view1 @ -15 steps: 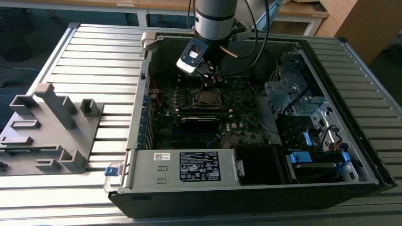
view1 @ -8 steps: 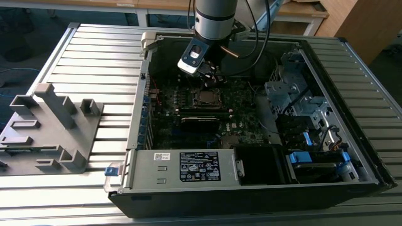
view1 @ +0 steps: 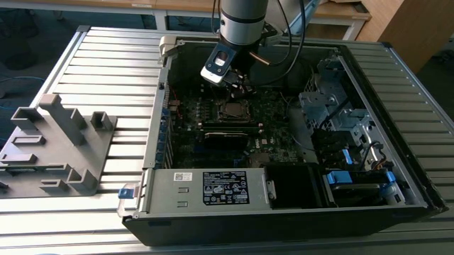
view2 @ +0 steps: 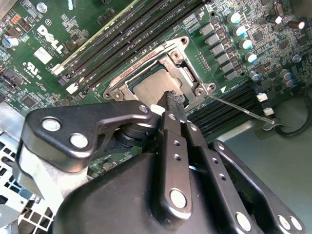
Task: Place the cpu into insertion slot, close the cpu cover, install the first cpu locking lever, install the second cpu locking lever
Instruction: 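Close the cpu cover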
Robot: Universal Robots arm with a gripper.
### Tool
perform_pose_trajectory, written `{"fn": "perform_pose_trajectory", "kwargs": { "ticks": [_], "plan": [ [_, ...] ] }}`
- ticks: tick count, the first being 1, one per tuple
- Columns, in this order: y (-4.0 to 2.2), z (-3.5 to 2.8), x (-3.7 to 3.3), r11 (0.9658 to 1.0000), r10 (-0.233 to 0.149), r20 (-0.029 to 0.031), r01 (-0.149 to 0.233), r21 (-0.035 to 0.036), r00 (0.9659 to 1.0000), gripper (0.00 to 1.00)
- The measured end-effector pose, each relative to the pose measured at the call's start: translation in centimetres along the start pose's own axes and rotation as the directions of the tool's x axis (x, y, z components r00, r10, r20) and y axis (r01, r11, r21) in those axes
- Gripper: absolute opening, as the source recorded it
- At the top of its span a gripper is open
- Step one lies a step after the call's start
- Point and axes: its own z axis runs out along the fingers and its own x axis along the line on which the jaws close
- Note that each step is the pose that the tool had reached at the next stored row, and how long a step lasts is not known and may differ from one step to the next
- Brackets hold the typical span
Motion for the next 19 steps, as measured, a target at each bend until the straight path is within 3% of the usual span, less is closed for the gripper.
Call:
{"fn": "perform_pose_trajectory", "kwargs": {
  "ticks": [9, 19],
  "plan": [
    [0.00, 0.00, 0.00, 0.9992, -0.040, -0.0015, 0.040, 0.0008, 0.9992, 0.11],
    [0.00, -0.02, 0.00, 0.9987, -0.051, -0.0024, 0.051, 0.0008, 0.9987, 0.11]
  ]
}}
